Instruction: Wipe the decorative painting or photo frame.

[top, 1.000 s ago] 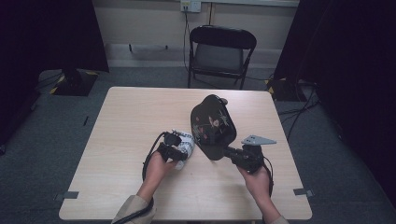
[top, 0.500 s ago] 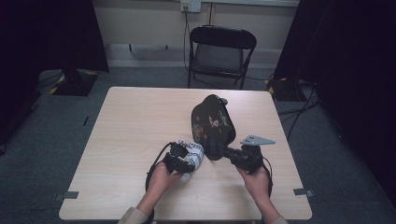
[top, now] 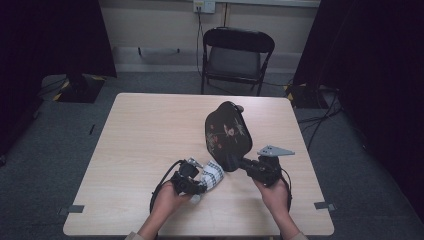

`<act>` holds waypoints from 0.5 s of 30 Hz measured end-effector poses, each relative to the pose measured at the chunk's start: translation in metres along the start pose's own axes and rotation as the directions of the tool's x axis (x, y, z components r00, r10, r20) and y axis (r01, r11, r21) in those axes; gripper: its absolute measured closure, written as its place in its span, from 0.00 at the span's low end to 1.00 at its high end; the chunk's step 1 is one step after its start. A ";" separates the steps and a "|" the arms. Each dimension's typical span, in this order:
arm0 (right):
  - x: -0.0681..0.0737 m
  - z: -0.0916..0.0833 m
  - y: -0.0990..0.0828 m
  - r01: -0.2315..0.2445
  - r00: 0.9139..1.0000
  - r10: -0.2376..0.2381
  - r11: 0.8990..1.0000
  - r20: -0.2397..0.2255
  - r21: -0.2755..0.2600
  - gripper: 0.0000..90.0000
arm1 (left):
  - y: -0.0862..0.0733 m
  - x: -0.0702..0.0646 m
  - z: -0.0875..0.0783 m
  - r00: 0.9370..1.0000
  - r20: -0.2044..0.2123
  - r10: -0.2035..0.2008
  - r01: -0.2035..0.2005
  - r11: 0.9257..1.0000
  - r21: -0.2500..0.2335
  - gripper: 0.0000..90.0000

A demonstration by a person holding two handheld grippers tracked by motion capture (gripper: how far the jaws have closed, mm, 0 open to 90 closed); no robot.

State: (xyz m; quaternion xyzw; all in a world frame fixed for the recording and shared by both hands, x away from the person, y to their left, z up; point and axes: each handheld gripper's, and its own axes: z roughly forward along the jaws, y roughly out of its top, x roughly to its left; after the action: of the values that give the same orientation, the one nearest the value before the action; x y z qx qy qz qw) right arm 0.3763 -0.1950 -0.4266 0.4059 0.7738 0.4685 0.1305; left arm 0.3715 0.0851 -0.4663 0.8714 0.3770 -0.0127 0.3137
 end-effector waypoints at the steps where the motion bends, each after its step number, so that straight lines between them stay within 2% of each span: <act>1: 0.000 0.000 0.000 0.006 1.000 -0.006 1.000 0.003 0.001 0.87 | -0.002 0.002 -0.002 1.000 -0.004 -0.006 0.006 1.000 -0.003 0.83; 6: 0.001 0.001 -0.001 0.006 1.000 -0.006 1.000 -0.003 0.010 0.79 | -0.011 0.016 -0.012 0.998 -0.040 -0.045 0.044 0.999 -0.031 0.83; 8: 0.002 0.000 -0.001 0.007 1.000 -0.007 1.000 -0.006 0.010 0.76 | -0.013 0.021 -0.015 0.997 -0.062 -0.049 0.047 0.998 -0.040 0.83; 10: 0.002 -0.001 0.000 0.010 1.000 -0.010 1.000 -0.005 0.002 0.73 | -0.014 0.025 -0.019 0.994 -0.091 -0.056 0.052 0.997 -0.051 0.83; 15: -0.001 -0.004 -0.001 0.009 1.000 -0.009 1.000 0.003 -0.004 0.68 | -0.015 0.039 -0.024 0.988 -0.129 -0.084 0.074 0.994 -0.077 0.83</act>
State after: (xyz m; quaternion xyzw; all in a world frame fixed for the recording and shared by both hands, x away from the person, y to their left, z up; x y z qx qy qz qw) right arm 0.3742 -0.1990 -0.4255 0.4030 0.7744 0.4688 0.1345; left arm 0.3843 0.1317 -0.4656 0.8429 0.4314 0.0463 0.3183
